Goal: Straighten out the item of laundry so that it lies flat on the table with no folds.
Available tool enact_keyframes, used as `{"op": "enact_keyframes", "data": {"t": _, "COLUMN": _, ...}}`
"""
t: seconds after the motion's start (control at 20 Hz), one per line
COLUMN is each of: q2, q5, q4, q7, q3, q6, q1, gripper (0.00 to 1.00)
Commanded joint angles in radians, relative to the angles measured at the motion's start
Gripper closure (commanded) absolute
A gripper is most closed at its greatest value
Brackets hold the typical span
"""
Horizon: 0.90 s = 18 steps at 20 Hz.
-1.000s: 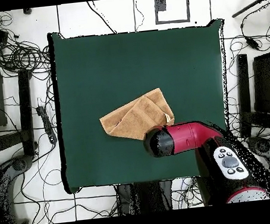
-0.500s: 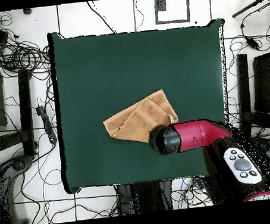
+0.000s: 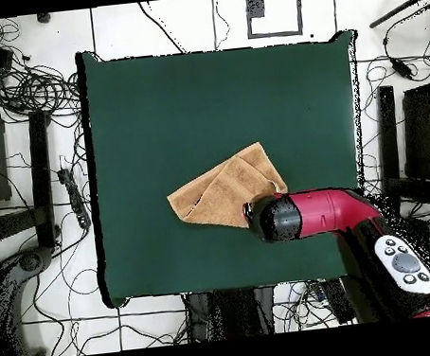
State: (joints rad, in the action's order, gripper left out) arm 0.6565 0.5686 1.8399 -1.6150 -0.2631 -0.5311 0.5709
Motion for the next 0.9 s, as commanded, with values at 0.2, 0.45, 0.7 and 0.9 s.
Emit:
{"op": "enact_keyframes", "data": {"t": 0.2, "q2": -0.134, "q5": 0.114, "q4": 0.12, "q7": 0.181, "q3": -0.201, "q6": 0.095, "q1": 0.138, "gripper": 1.0}}
{"op": "enact_keyframes", "data": {"t": 0.45, "q2": -0.188, "q5": 0.168, "q4": 0.169, "q7": 0.217, "q3": -0.305, "q6": 0.154, "q1": 0.268, "gripper": 1.0}}
{"op": "enact_keyframes", "data": {"t": 0.7, "q2": -0.208, "q5": 0.207, "q4": 0.191, "q7": 0.221, "q3": -0.374, "q6": 0.133, "q1": 0.335, "gripper": 1.0}}
{"op": "enact_keyframes", "data": {"t": 0.9, "q2": -0.209, "q5": 0.223, "q4": 0.205, "q7": 0.177, "q3": -0.394, "q6": 0.131, "q1": 0.347, "gripper": 1.0}}
